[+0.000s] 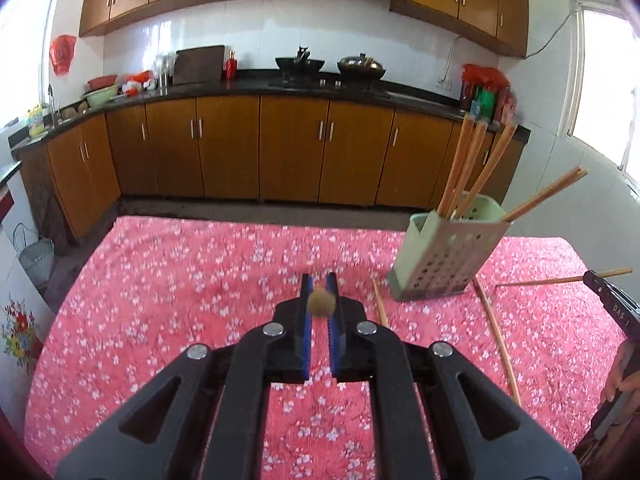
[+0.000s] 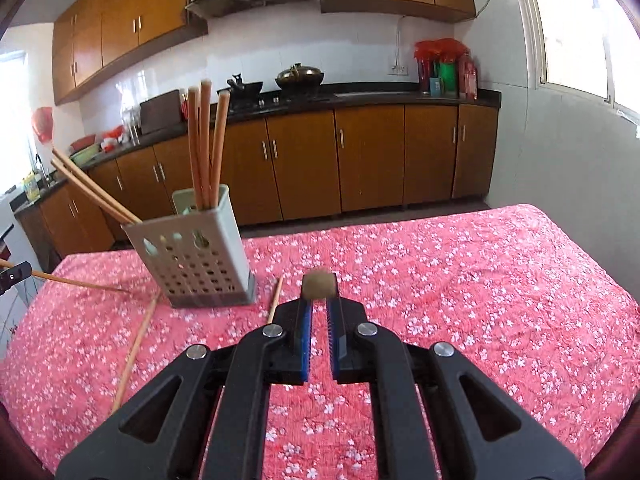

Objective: Organize utensils
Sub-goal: 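Lift both held chopsticks upright and carry them over the utensil holder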

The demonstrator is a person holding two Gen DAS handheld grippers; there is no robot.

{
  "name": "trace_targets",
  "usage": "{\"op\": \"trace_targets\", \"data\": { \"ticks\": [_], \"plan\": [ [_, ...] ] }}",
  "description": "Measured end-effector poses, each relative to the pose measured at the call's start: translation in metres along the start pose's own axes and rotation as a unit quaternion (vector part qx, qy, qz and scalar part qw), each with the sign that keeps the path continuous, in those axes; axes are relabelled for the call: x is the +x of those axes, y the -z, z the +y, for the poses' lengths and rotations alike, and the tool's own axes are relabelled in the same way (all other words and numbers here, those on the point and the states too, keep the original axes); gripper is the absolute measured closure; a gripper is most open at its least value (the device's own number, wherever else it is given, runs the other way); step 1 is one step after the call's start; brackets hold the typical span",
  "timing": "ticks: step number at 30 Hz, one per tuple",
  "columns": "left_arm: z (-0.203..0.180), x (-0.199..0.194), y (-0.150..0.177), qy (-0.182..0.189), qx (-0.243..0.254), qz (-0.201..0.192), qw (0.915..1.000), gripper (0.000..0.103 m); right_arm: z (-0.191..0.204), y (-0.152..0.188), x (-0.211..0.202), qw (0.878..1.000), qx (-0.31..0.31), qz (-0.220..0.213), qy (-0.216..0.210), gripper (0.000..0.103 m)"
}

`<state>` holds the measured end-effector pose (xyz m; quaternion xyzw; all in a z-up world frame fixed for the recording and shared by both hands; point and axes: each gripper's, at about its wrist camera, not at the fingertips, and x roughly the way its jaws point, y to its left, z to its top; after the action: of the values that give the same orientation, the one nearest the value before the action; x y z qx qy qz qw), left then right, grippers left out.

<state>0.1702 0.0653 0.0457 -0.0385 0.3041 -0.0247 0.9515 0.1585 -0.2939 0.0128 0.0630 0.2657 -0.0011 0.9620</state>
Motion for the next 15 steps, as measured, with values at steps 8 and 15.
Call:
{"op": "trace_targets", "data": {
  "ticks": [8, 15],
  "plan": [
    [-0.010, -0.021, -0.017, 0.029, 0.002, -0.021, 0.9994, 0.095, 0.005, -0.022, -0.017, 0.999, 0.012, -0.027, -0.033, 0.095],
    [-0.041, -0.057, -0.044, 0.082, 0.017, -0.068, 0.9942, 0.095, 0.027, -0.059, -0.057, 0.991, 0.013, -0.076, -0.106, 0.095]
  ]
}}
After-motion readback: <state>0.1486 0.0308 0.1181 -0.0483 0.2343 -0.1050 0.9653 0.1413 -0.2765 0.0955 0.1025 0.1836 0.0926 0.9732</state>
